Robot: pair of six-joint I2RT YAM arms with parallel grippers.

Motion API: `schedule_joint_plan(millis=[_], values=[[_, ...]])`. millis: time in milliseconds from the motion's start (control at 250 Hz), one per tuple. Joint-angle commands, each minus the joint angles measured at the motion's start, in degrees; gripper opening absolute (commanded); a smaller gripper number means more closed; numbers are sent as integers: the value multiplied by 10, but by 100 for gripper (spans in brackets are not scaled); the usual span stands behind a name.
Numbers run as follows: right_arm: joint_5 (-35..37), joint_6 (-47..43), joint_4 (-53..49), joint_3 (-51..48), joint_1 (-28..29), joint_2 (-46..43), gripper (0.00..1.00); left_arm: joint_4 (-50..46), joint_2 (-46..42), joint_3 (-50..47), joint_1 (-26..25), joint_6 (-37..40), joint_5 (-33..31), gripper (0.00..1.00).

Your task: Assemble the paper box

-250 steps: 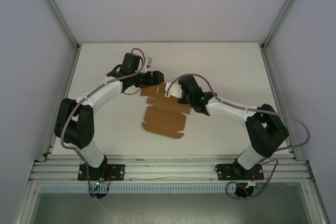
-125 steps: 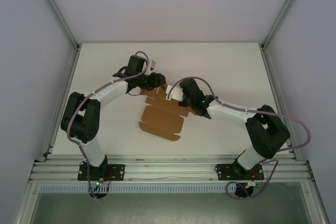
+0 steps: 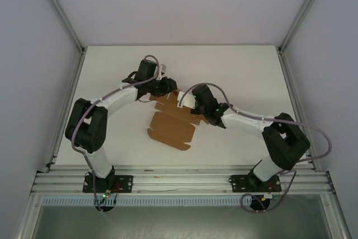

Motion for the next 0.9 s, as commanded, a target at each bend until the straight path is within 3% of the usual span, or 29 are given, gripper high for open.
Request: schedule_joint_plan(millis=[0,72,144,280,328,500,760,895], values=[[-4,15,23,-8,8,-31,0,-16,-37,-14,-7,35,-28,49],[2,19,18,-15,9,-41,0,-42,-78,-29,-7,72,-73,78],[7,26,11,-21,9,-52,0,-63,-131,-56,-6,108,-129,100],[0,43,-1,-36,4,-76,0,-90,-220,-124,9,142,-254,100],[-10,51,-12,-38,0,-83,0,-93,-238,-149,28,143,-270,100],[-39,72,-15,-47,-14,-100,0,-36,-249,-241,110,148,-204,100],[-92,108,-14,-44,-33,-109,0,112,-217,-315,110,177,-143,100],[-114,120,-15,-47,-36,-116,0,156,-197,-321,110,171,-147,99]])
